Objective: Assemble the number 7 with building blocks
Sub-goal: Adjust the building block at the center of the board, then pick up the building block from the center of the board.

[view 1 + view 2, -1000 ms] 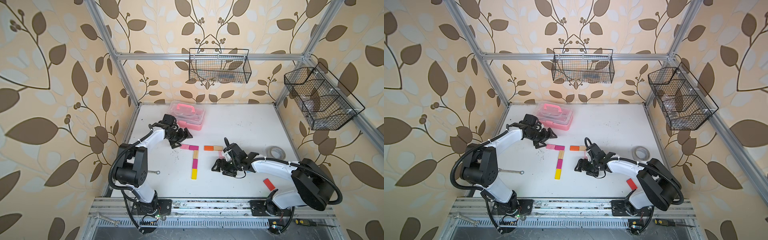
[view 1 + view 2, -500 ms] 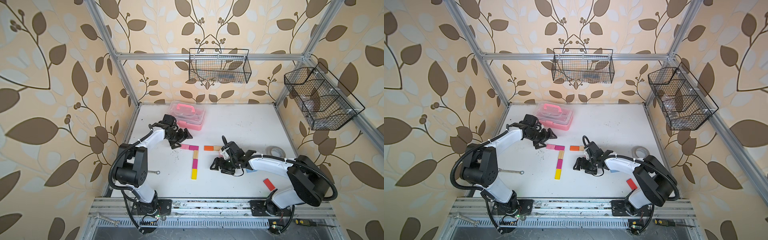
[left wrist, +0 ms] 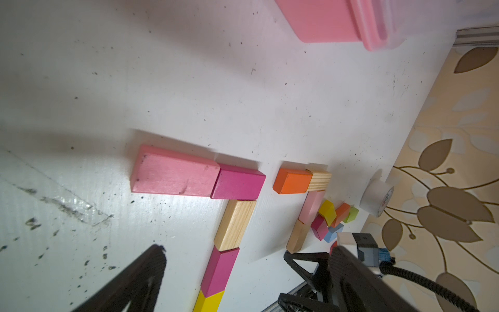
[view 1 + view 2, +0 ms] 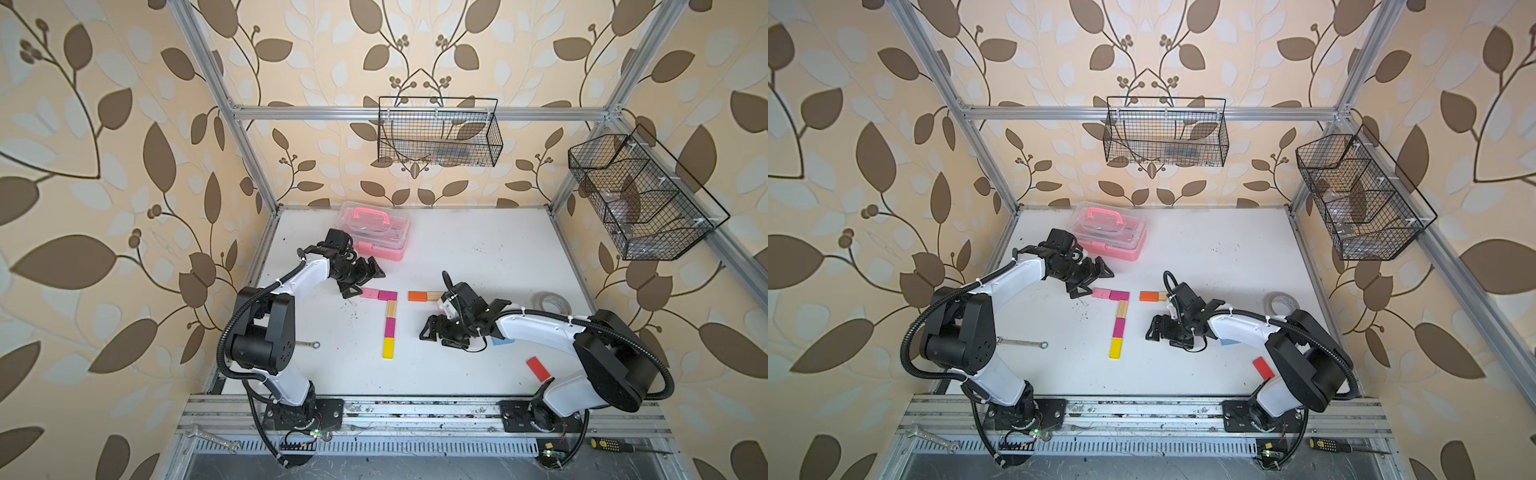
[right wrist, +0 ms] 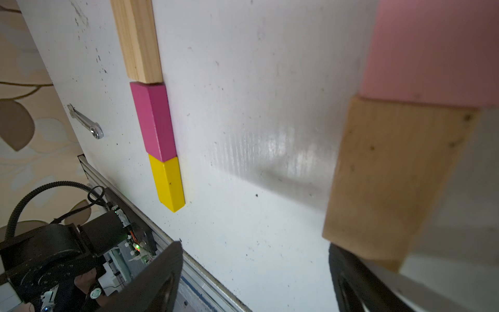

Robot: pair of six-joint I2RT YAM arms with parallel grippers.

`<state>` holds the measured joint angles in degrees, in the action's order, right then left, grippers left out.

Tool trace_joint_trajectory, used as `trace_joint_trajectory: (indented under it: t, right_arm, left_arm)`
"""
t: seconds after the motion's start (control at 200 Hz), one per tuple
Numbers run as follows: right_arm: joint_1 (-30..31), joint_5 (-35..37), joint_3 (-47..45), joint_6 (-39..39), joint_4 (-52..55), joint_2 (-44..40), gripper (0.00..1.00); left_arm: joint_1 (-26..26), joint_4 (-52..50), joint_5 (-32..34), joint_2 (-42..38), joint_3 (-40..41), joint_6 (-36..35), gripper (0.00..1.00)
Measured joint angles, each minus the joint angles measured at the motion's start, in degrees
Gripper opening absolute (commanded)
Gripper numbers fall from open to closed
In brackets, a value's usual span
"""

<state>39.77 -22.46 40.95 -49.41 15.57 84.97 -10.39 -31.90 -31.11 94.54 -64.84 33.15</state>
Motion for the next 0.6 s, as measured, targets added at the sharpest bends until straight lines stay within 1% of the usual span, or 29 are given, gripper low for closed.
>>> trace_joint_trajectory:
  t: [0.055, 0.095, 0.165, 0.255, 0.34, 0.445, 0.53, 0.6]
  right_arm:
    - [-0.7, -0.3, 0.7, 0.0, 1.9, -2.0, 0.85]
    - [-2.3, -0.5, 1.9, 0.0, 3.2, -3.7, 0.85]
    - [-7.0, -0.5, 5.8, 0.2, 5.8, -5.9, 0.85]
    - [-13.3, -0.3, 13.1, 1.7, 9.2, -5.2, 0.85]
    - [-17.1, -0.1, 21.0, 5.0, 12.9, -1.3, 0.85]
    - [-18.9, -0.5, 29.6, 9.1, 16.6, 6.3, 0.85]
    - [-19.6, -0.5, 34.6, 12.3, 19.1, 12.5, 0.85]
    - [-20.1, -0.5, 36.6, 14.2, 20.5, 16.2, 0.85]
  left_arm:
    - [0.0, 0.0, 0.0, 0.0, 0.0, 0.0, 0.97]
    - [0.0, 0.0, 0.0, 0.0, 0.0, 0.0, 0.97]
    - [0.0, 0.2, 0.0, 0.0, 0.0, 0.1, 0.97]
    - [0.0, 0.5, 0.0, 0.0, 0.0, 0.1, 0.98]
    - [0.0, 0.6, -0.1, 0.0, 0.0, 0.2, 0.97]
    - [0.0, 0.7, -0.1, 0.0, 0.0, 0.3, 0.97]
    - [0.0, 0.7, 0.0, 0.0, 0.0, 0.5, 0.97]
    - [0.0, 0.7, 0.0, 0.0, 0.0, 0.5, 0.98]
